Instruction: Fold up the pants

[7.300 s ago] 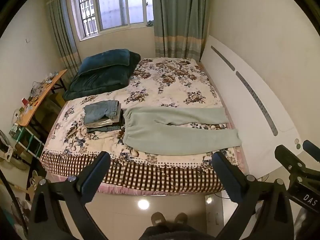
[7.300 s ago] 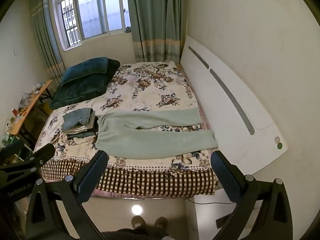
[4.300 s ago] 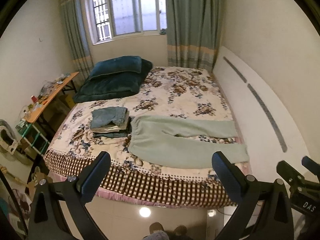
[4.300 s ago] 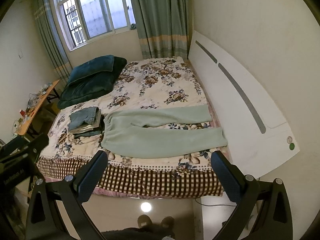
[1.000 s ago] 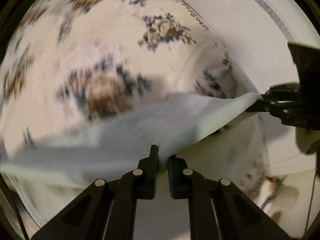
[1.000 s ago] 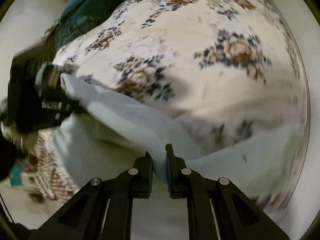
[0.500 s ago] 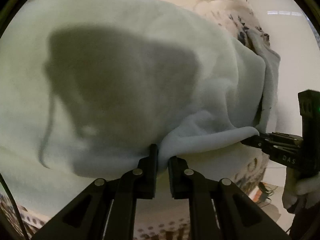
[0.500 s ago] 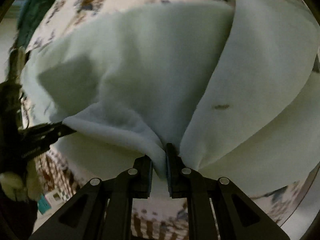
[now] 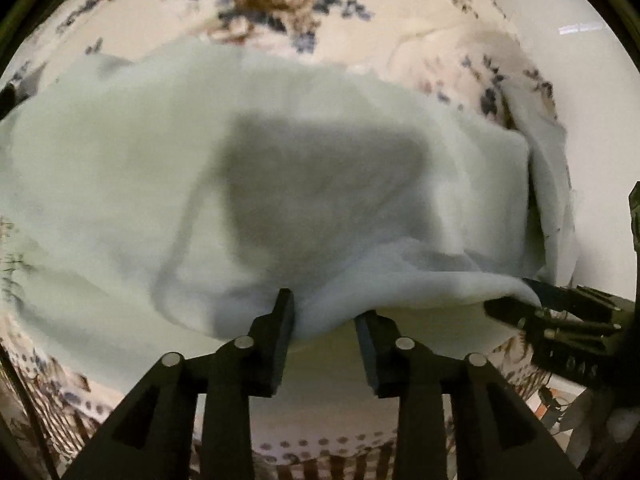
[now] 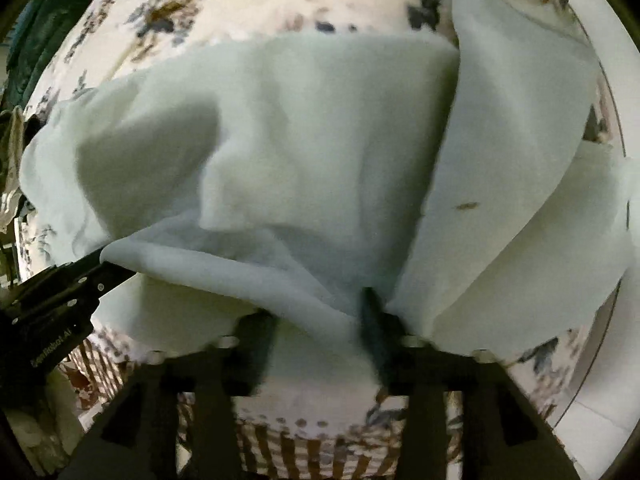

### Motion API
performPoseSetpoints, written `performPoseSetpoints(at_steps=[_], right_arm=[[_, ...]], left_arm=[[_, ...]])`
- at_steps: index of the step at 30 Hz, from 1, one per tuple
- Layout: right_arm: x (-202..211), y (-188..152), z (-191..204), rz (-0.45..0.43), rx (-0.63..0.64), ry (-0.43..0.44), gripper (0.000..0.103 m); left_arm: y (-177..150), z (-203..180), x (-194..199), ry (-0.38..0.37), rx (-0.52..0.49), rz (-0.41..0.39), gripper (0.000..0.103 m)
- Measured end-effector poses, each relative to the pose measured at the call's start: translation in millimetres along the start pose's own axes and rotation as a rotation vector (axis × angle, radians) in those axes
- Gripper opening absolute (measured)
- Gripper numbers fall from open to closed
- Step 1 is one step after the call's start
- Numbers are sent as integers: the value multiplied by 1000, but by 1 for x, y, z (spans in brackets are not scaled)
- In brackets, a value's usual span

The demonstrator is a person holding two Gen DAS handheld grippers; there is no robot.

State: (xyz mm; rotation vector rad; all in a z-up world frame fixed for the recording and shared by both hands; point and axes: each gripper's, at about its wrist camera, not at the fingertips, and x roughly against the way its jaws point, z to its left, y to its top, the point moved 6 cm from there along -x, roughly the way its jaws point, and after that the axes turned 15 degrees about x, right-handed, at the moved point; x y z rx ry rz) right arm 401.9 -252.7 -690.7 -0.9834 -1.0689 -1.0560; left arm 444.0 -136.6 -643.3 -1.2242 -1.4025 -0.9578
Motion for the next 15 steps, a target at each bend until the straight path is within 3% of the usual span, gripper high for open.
performPoseSetpoints(at_steps=[2, 4, 5, 6, 12, 15], right_arm=[[14, -1, 12, -27, 7, 5, 76], [30, -3, 25, -48, 31, -19, 86], [36, -3, 28, -57, 33, -24, 89], [44, 0, 28, -62, 32, -28, 90], [88, 7, -12, -94, 0, -65, 91], [102, 12, -33, -119, -22, -99, 91]], left_arm=[[2, 1, 13, -7, 5, -23, 36], [6, -4, 21, 3, 8, -48, 52], [6, -1, 28, 8, 15, -60, 74], [3, 4, 34, 5, 25, -69, 89], [2, 35, 69, 37, 105, -146, 89], [19, 54, 82, 68, 149, -205, 90]])
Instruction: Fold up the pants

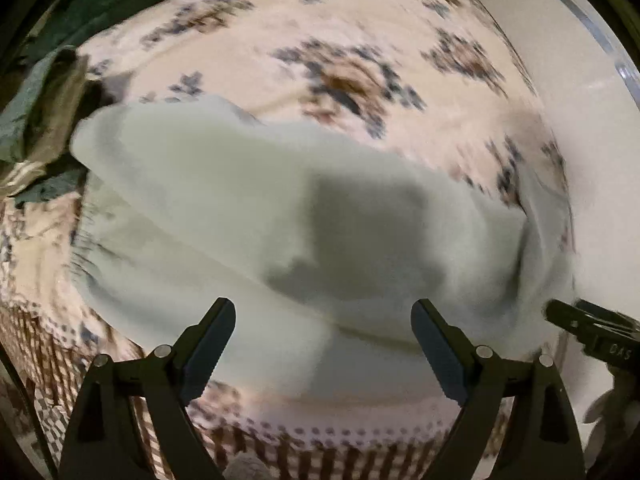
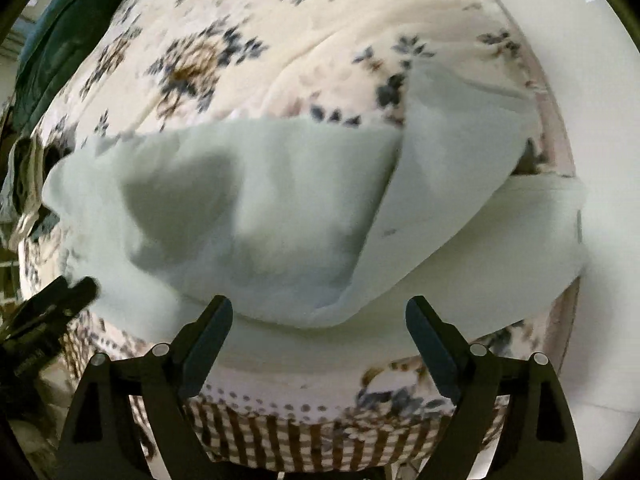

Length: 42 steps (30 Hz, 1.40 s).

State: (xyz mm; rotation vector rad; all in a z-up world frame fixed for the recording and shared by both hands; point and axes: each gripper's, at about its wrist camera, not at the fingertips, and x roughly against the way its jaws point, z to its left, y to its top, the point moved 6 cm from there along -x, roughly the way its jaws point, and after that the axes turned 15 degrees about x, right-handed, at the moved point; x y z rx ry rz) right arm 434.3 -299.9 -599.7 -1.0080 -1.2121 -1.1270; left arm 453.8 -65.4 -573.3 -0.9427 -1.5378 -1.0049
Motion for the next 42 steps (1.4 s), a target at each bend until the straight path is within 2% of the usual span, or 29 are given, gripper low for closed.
performPoseSetpoints(at_steps=[2, 7, 12, 14, 15, 16, 17, 18, 21, 24, 27, 28, 29, 31, 32, 34, 35, 36, 38, 40, 42], right_arm=[[-2, 14, -16, -18, -12, -57, 91], [-30, 66, -77, -53, -83, -187, 91], [-93, 110, -110, 20, -187, -107, 90], [-116, 115, -120, 75, -230, -90, 73], [-119, 116, -123, 74, -238, -83, 48], [-118, 116, -127, 59, -257, -76, 37], [-110, 113, -132, 25, -299, -55, 32], [-97, 107, -139, -19, -347, -48, 7], [-41, 72, -173, -166, -489, -144, 8], [-15, 12, -214, -227, -697, -164, 8], [-30, -47, -247, -209, -907, -125, 8], [-43, -60, -252, -194, -955, -87, 9], [-64, -72, -255, -142, -996, -26, 11], [-89, -86, -251, -89, -1053, 62, 18], [-96, -90, -248, -97, -1076, 105, 22], [-94, -92, -239, -149, -1086, 147, 50], [-90, -91, -234, -192, -1080, 161, 55], [-85, -89, -227, -241, -1073, 178, 59], [-82, -82, -210, -275, -1032, 210, 59], [-85, -79, -196, -268, -1008, 224, 59], [-93, -76, -176, -240, -994, 251, 59]], left_arm=[[20, 11, -4, 43, 26, -42, 90], [66, 40, -36, 83, 166, -60, 90], [82, 66, -58, 94, 287, -38, 90], [82, 73, -61, 117, 299, -35, 90], [81, 76, -61, 127, 302, -35, 90], [81, 81, -61, 130, 309, -32, 90], [80, 84, -60, 128, 316, -32, 90], [80, 87, -57, 127, 321, -34, 90], [78, 91, -45, 133, 328, -68, 90], [75, 87, -34, 102, 340, -107, 90], [72, 85, -35, 71, 361, -117, 90], [72, 85, -38, 70, 367, -105, 90], [70, 86, -43, 66, 375, -90, 90], [68, 88, -51, 54, 391, -63, 90], [67, 89, -52, 50, 396, -56, 90], [69, 96, -50, 22, 416, -54, 90], [70, 101, -48, 20, 430, -61, 90], [73, 107, -45, 14, 446, -68, 90], [81, 123, -45, 1, 503, -69, 89], [90, 140, -53, -30, 590, -46, 89], [96, 149, -71, -60, 655, 11, 89]])
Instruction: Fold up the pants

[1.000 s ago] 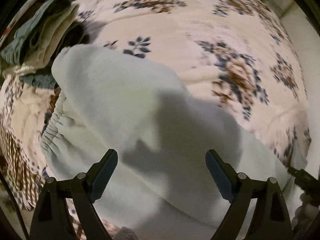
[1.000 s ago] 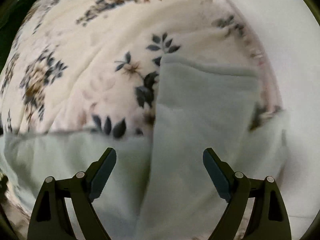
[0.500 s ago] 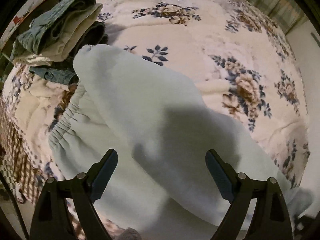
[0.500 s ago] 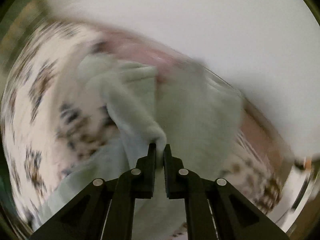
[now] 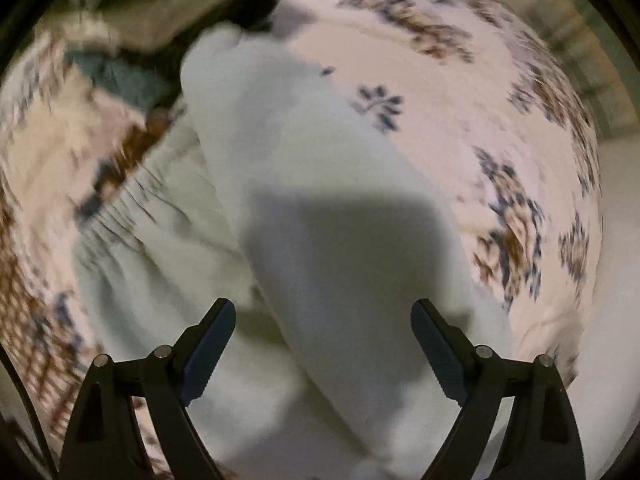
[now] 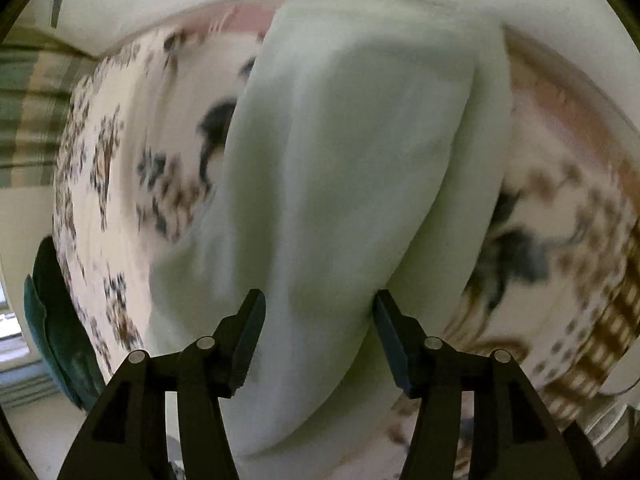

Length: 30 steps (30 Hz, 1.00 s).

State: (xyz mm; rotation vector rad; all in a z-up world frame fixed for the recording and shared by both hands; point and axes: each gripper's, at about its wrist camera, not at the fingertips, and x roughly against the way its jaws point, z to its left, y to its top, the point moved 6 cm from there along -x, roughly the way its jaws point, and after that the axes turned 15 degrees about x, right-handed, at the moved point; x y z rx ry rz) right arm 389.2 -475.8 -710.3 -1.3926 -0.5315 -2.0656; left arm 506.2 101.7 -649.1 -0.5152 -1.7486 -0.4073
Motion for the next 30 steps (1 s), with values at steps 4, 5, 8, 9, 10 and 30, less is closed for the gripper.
performPoseSetpoints(at_steps=[4, 5, 8, 9, 10, 30], right_arm=[[-42, -44, 21, 121, -52, 53, 59], [-51, -54, 28, 140, -67, 68, 59], [-64, -70, 43, 166, -69, 92, 59], [-63, -77, 44, 172, -57, 93, 59], [-65, -79, 48, 177, -40, 88, 59], [-35, -74, 37, 244, 237, 15, 59]], left_arm=[[11, 8, -40, 28, 93, 119, 89], [12, 10, -46, 24, 120, 139, 89], [17, 11, -49, -30, 163, 129, 47], [18, 8, -47, -40, 143, 111, 24], [18, 5, -43, -35, 112, 85, 15], [-62, 126, 15, 69, 101, 26, 25]])
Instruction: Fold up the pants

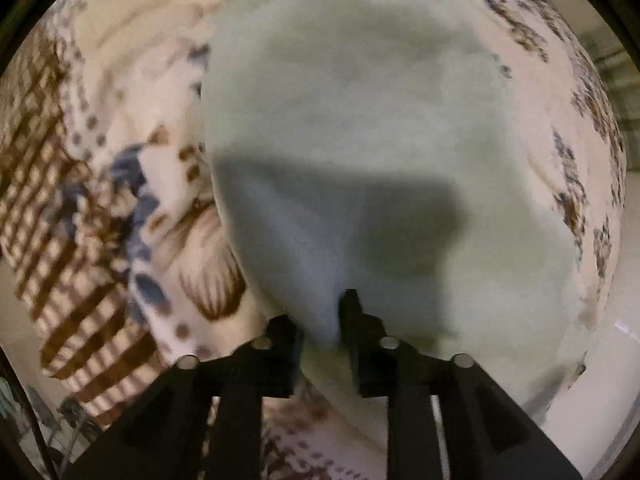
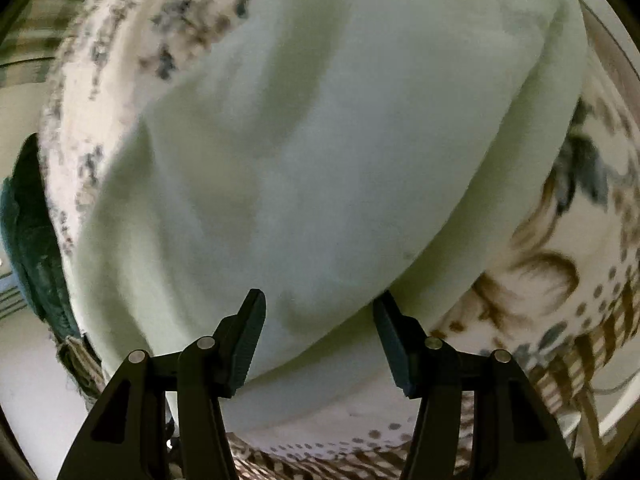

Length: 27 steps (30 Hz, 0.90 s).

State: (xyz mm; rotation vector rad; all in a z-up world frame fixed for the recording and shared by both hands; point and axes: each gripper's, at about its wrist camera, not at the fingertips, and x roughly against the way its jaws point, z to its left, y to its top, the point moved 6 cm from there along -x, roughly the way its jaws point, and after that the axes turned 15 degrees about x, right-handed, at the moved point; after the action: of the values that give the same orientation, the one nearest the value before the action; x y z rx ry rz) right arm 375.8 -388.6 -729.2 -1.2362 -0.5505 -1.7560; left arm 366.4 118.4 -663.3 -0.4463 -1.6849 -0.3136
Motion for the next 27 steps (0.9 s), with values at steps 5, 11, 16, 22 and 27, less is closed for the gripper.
performPoseSetpoints(at_steps=[5, 11, 16, 22, 27], right_arm=[[48, 25, -15, -123, 65, -16, 59], [104, 98, -111, -286, -109, -176, 59], [67, 132, -173, -169, -306, -31, 18], [133, 148, -145, -333, 2, -342, 0], [164, 170, -176, -328, -12, -452, 1]], left_arm=[[-42, -42, 48, 46, -261, -163, 81], [-104, -110, 32, 2, -461, -205, 83], [-148, -158, -3, -9, -550, -154, 83], [-167, -170, -5, 0, -603, -154, 83], [-155, -151, -1, 15, -561, -172, 83]])
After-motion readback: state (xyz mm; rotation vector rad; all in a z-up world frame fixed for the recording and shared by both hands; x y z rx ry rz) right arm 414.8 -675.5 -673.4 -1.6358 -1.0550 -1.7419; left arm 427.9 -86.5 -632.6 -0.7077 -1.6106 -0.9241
